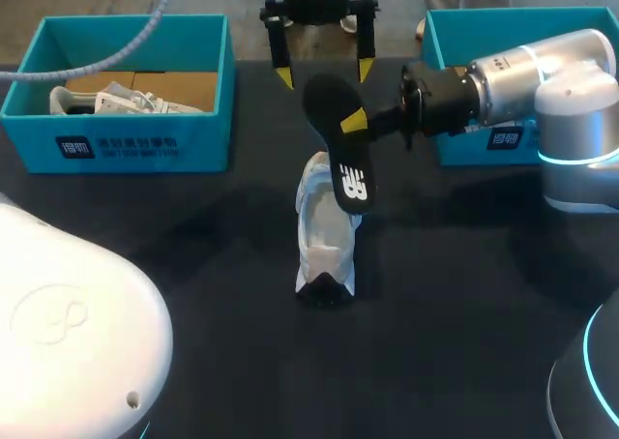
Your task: Take the shoe out of the shoebox, open the shoe tongue, remove and reinsert the insole, then place the shoe into the shoebox
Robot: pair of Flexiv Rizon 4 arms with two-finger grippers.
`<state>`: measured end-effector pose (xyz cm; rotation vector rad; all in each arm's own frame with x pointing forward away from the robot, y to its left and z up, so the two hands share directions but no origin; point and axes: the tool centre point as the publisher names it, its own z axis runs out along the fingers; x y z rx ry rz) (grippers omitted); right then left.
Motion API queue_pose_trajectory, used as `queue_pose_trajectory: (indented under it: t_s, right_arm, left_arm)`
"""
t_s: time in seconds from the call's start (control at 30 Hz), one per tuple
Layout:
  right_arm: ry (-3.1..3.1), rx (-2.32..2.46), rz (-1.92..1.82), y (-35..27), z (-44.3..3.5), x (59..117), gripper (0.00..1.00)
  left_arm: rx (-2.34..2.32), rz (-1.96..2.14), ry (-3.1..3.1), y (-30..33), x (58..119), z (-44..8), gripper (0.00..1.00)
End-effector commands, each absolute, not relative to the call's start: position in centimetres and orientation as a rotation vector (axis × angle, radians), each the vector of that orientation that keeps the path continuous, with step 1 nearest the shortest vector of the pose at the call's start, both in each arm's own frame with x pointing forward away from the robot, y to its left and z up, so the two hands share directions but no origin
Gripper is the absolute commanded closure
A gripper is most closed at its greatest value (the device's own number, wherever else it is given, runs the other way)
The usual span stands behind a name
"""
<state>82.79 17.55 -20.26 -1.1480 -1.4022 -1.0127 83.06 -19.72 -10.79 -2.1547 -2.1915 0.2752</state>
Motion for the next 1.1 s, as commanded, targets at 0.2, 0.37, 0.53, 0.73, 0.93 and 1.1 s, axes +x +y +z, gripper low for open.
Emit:
queue_pose_trajectory:
  t_s: [0.2,0.37,0.53,0.73,0.93,1.1]
  right_arm:
    - [-1.4,-1.147,-1.016,17.8,-20.5,82.9,1.0]
    - [-1.397,-1.148,-1.015,17.8,-20.6,82.9,1.0]
    - [-1.395,-1.149,-1.014,17.8,-20.6,82.8,1.0]
    - [-1.394,-1.15,-1.014,17.7,-20.6,82.7,1.0]
    - [-1.395,-1.157,-1.018,17.3,-20.5,82.7,1.0]
    - [-1.398,-1.161,-1.02,17.1,-20.4,82.7,1.0]
  left_arm:
    - [-2.154,0.271,-2.184,-19.6,82.9,-11.3,0.0]
    - [-2.161,0.275,-2.191,-19.5,82.8,-11.3,0.0]
    - [-2.188,0.323,-2.212,-19.3,82.8,-11.7,0.0]
    - [-2.249,0.399,-2.238,-19.0,82.5,-12.1,0.0]
    - [-2.306,0.493,-2.282,-18.4,82.2,-12.1,0.0]
    - [-2.311,0.591,-2.329,-17.6,81.8,-12.1,0.0]
